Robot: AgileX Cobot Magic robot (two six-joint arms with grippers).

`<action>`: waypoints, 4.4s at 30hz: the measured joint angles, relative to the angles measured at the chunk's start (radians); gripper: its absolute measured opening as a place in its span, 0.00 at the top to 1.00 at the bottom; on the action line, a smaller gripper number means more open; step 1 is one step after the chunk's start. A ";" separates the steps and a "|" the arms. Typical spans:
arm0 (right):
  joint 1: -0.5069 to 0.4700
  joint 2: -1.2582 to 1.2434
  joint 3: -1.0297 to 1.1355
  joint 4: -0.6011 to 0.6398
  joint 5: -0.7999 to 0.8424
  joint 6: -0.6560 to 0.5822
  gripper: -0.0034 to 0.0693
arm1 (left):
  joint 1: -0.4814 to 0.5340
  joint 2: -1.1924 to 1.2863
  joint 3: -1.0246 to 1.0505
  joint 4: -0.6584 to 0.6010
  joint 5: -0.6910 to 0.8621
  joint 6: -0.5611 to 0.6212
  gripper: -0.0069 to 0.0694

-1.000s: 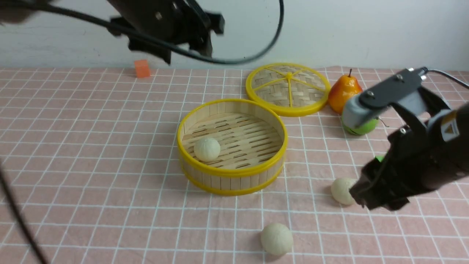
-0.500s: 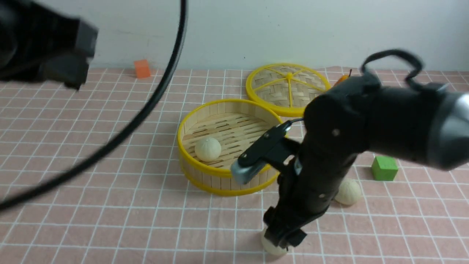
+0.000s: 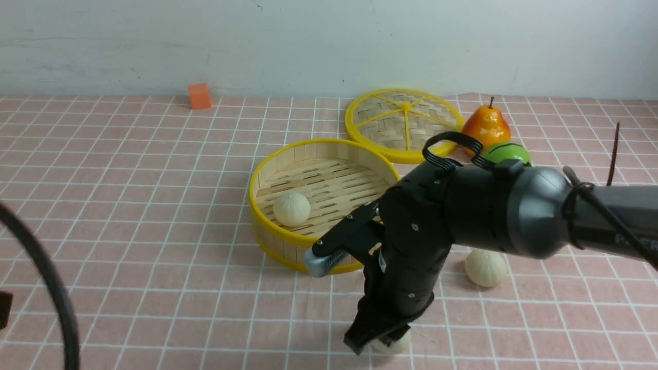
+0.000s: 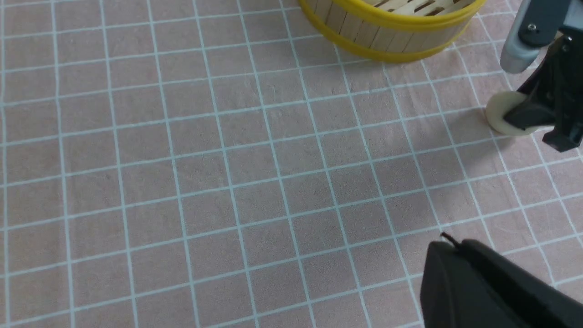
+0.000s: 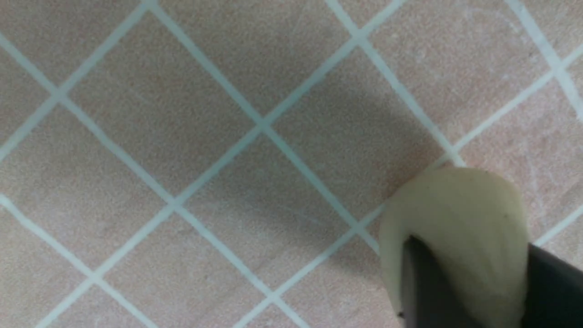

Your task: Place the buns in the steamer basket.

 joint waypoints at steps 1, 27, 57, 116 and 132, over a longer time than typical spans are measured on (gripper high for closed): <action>0.000 0.000 -0.014 0.000 0.015 0.000 0.87 | 0.000 -0.024 0.012 0.000 0.000 0.000 0.93; -0.034 0.207 -0.443 -0.311 -0.119 0.273 0.68 | 0.000 -0.079 0.039 0.023 -0.001 0.000 0.93; -0.251 -0.127 -0.129 -0.272 0.157 0.269 0.31 | 0.000 -0.079 0.039 0.018 0.007 0.000 0.92; -0.261 0.027 -0.709 0.041 0.173 0.057 0.44 | 0.000 -0.462 0.445 0.001 -0.311 0.000 0.88; -0.261 -0.776 0.003 -0.026 -0.049 0.032 0.98 | 0.000 -0.558 0.559 0.001 -0.430 0.000 0.86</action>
